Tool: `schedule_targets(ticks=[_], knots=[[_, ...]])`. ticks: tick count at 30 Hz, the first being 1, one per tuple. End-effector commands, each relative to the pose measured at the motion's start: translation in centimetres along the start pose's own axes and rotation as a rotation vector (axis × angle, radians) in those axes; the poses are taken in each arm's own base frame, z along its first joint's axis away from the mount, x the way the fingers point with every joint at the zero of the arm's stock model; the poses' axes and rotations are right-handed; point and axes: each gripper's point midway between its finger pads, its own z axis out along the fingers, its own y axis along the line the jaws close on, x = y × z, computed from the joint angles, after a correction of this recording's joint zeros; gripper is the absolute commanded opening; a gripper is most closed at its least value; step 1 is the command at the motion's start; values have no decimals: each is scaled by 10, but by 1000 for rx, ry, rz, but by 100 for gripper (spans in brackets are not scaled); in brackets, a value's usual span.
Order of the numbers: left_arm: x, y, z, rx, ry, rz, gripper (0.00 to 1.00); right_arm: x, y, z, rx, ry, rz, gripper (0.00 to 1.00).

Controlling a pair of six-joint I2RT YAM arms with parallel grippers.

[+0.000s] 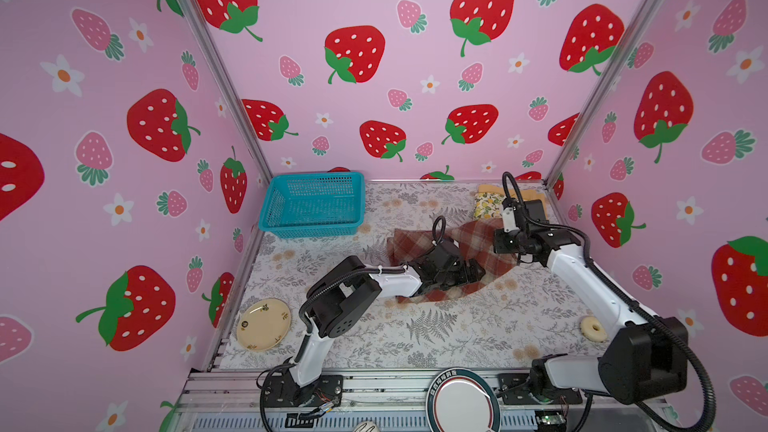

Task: Fold and stack the skirts
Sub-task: 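Lift the strip end with the right gripper and fold it toward the left gripper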

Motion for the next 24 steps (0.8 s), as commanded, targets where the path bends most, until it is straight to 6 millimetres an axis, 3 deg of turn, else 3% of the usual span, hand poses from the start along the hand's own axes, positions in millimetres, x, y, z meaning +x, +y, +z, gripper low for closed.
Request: schedule_targets(ticks=[1, 4, 7, 14, 19, 24], knots=[[0, -28, 11, 93, 3, -9, 98, -19, 14, -12, -81, -44, 21, 0], [0, -27, 16, 104, 9, -16, 98, -21, 25, -10, -145, -30, 33, 0], [-8, -32, 4, 111, -9, 0, 98, -21, 25, -8, -139, -25, 32, 0], [-47, -27, -70, 12, -110, 90, 98, -28, 11, -9, -58, -34, 5, 0], [-63, 9, -126, -173, -174, 148, 99, -29, 15, -6, -77, -23, 5, 0], [-63, 62, -142, -295, -169, 120, 99, -19, 36, 1, -182, 31, 36, 0]])
